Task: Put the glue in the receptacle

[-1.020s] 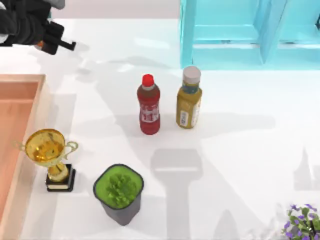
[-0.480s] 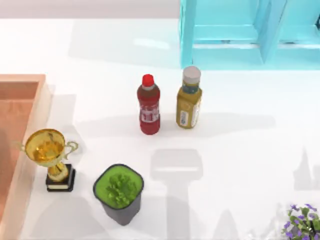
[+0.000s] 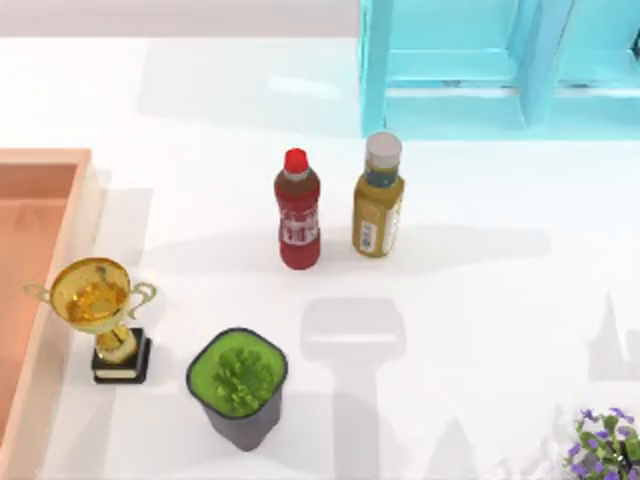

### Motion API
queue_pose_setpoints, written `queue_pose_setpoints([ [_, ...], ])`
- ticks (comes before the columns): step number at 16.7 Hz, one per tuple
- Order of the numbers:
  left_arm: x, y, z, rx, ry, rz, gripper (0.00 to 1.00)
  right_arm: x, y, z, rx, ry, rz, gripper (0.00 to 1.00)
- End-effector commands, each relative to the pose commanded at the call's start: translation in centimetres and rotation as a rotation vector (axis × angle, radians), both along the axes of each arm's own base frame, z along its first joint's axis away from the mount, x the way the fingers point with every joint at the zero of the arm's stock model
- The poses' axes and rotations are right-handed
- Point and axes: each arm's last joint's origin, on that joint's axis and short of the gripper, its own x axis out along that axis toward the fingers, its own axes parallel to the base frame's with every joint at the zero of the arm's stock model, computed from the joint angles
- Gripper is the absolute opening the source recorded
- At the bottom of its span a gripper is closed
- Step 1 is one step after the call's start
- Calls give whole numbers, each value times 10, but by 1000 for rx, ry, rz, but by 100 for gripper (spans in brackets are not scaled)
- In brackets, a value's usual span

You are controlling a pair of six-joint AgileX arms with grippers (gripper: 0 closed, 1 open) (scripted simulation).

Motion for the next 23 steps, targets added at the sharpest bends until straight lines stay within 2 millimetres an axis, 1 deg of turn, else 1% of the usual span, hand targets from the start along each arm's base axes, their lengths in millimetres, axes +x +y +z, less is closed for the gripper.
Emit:
queue_pose_setpoints([
  [2,-11,1,-3,-38,-9,28,0,0,0,0,0,0,0,100],
  [9,-10,-1,-5,-45,-4,25,0,0,0,0,0,0,0,100],
  [13,0,-14,-18,-63,11,24,0,0,0,0,0,0,0,100],
  [19,21,-26,-36,-19,-19,40,0,0,0,0,0,0,0,100],
  [21,24,-34,-40,-35,-13,33,0,0,0,0,0,0,0,100],
  [23,25,-36,-41,-41,-10,30,0,0,0,0,0,0,0,100],
])
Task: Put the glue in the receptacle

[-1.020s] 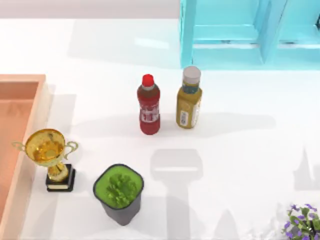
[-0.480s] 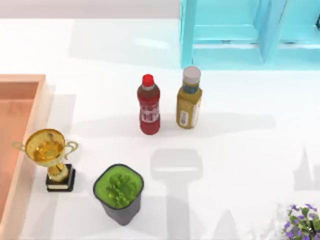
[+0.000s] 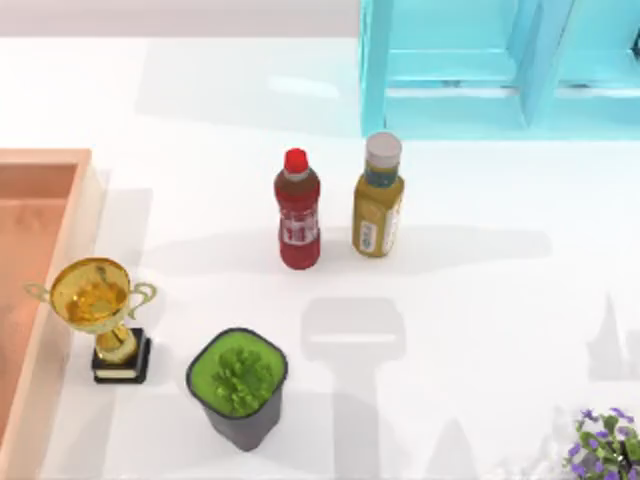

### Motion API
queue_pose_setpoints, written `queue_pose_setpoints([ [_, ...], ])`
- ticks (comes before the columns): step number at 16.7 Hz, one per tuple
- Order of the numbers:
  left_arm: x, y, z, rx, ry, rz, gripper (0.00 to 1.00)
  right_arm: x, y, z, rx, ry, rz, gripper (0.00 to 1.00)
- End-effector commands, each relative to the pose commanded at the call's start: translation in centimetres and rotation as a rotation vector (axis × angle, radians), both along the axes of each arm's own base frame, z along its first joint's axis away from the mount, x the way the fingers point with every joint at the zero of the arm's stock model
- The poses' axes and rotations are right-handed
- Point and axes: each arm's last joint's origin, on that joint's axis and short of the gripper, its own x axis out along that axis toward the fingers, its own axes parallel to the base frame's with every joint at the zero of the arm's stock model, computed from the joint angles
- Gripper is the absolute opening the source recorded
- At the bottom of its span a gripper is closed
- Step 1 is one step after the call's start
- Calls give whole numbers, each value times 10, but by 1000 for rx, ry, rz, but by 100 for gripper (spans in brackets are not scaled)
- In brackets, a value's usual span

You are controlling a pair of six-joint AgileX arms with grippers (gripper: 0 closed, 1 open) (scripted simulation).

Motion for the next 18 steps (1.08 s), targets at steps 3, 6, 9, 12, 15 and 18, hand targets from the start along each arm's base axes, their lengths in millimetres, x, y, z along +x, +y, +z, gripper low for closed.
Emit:
queue_pose_setpoints([
  [3,0,0,0,0,0,0,0,0,0,0,0,0,0,100],
  [6,0,0,0,0,0,0,23,0,0,0,0,0,0,100],
  [9,0,0,0,0,0,0,45,0,0,0,0,0,0,100],
  [12,0,0,0,0,0,0,68,0,0,0,0,0,0,100],
  [15,0,0,0,0,0,0,90,0,0,0,0,0,0,100],
  [18,0,0,0,0,0,0,100,0,0,0,0,0,0,100],
])
